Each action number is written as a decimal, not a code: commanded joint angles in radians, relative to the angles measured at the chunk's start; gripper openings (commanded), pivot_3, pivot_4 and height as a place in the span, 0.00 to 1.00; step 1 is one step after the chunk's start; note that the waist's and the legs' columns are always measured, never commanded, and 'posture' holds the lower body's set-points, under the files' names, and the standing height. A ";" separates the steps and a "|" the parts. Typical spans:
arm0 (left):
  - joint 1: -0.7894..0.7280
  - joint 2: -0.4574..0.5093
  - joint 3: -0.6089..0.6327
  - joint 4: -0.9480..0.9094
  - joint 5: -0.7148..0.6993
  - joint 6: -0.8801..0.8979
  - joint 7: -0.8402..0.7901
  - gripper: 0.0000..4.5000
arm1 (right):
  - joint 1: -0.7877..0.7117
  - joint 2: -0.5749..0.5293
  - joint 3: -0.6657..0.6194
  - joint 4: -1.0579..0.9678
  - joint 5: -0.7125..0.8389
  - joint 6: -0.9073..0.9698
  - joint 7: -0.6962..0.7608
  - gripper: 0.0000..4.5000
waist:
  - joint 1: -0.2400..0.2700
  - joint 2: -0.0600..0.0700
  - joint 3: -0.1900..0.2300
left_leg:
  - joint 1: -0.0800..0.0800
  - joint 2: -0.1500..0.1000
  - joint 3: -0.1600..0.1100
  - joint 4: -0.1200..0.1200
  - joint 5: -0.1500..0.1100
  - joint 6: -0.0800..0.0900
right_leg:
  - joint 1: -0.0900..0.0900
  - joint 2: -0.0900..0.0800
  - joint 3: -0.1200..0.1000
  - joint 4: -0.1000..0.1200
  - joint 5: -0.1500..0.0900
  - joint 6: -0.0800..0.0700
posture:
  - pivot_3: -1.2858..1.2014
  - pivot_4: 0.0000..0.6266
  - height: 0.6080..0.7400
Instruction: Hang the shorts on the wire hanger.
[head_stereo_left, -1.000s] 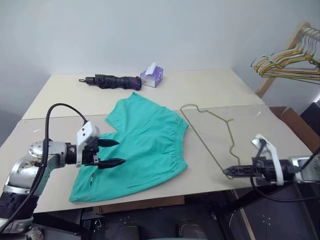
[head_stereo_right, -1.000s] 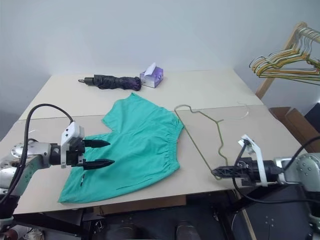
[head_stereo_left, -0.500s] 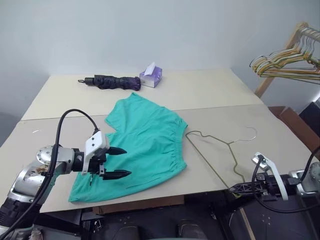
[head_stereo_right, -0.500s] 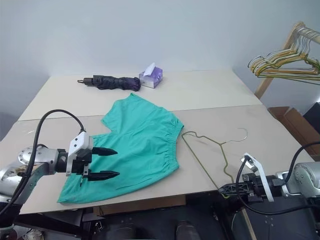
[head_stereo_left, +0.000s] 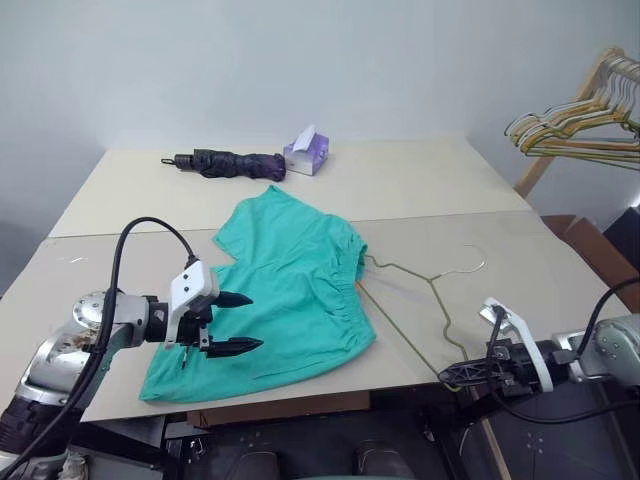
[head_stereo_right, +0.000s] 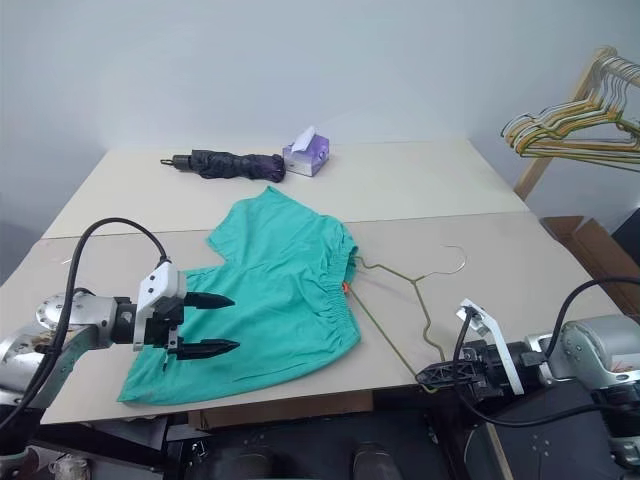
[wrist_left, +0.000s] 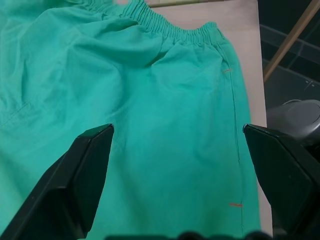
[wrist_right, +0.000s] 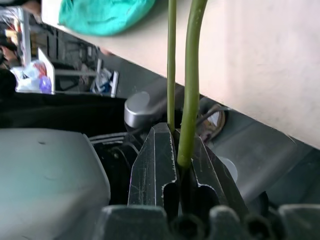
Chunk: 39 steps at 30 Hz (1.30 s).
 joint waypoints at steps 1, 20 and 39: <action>-0.015 -0.005 -0.001 0.001 0.016 -0.033 0.002 1.00 | -0.076 0.010 0.023 0.057 -0.029 -0.025 0.011 0.00 | -0.001 0.000 0.000 | 0.000 0.000 0.000 0.000 0.000 0.000 | 0.000 0.000 0.000 0.000 0.000 0.000 | 0.53 0.00 1.00; -0.006 -0.037 -0.020 0.024 0.072 -0.085 0.010 1.00 | -0.460 0.169 0.288 0.584 -0.329 -0.239 0.194 0.00 | 0.003 0.001 0.000 | 0.000 0.000 0.000 0.000 0.000 0.000 | 0.000 0.000 0.000 0.001 0.002 -0.003 | 0.55 0.00 1.00; -0.194 -0.055 0.076 0.137 -0.042 -0.114 -0.089 1.00 | -0.268 0.254 0.168 0.155 -0.456 -0.617 0.078 0.00 | 0.025 0.001 0.000 | -0.001 0.000 0.000 0.001 0.000 0.000 | -0.001 0.000 0.000 0.003 0.002 -0.002 | 0.54 0.00 1.00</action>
